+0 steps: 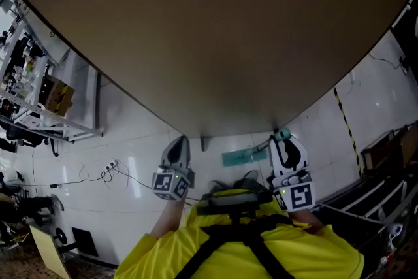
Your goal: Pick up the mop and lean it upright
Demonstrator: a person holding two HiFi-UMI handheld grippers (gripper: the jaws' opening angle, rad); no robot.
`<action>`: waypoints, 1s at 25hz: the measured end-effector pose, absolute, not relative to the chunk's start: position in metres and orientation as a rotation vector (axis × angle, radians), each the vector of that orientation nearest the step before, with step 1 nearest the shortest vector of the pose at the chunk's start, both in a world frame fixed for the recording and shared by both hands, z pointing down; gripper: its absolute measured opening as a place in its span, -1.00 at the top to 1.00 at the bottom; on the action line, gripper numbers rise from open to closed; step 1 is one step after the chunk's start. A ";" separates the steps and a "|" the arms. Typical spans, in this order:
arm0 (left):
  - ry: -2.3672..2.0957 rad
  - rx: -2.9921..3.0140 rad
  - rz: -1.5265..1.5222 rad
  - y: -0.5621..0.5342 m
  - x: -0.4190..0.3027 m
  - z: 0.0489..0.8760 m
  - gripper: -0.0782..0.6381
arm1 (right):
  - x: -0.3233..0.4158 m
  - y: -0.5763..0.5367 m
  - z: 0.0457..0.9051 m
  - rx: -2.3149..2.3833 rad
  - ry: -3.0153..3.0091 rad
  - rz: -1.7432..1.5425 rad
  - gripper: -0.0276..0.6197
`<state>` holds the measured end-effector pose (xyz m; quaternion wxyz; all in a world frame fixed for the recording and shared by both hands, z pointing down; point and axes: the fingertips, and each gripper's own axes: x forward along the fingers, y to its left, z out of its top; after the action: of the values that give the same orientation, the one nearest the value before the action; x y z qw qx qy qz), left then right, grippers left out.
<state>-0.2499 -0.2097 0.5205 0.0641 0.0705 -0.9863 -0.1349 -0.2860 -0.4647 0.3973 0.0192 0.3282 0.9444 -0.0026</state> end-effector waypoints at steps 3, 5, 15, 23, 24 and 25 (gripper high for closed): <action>-3.009 0.252 -0.362 -0.213 -0.247 0.513 0.78 | -0.282 -0.475 0.390 0.977 2.935 -0.009 0.59; -3.017 0.277 -0.328 -0.214 -0.247 0.513 0.78 | -0.279 -0.477 0.387 0.965 2.938 -0.015 0.59; -3.006 0.267 -0.426 -0.219 -0.248 0.510 0.78 | -0.268 -0.489 0.371 0.957 2.923 0.016 0.59; -2.951 0.271 -0.431 -0.216 -0.243 0.526 0.78 | -0.294 -0.464 0.438 0.991 3.017 0.002 0.60; -2.947 0.268 -0.430 -0.215 -0.242 0.529 0.78 | -0.301 -0.459 0.457 0.995 3.033 0.013 0.60; -2.945 0.262 -0.426 -0.214 -0.241 0.532 0.78 | -0.310 -0.454 0.477 0.996 3.050 0.020 0.59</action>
<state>-0.2407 -0.2137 0.5319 0.0774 0.0876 -0.9829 -0.1422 -0.3095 -0.4538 0.4769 -0.0335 0.3103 0.9500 0.0061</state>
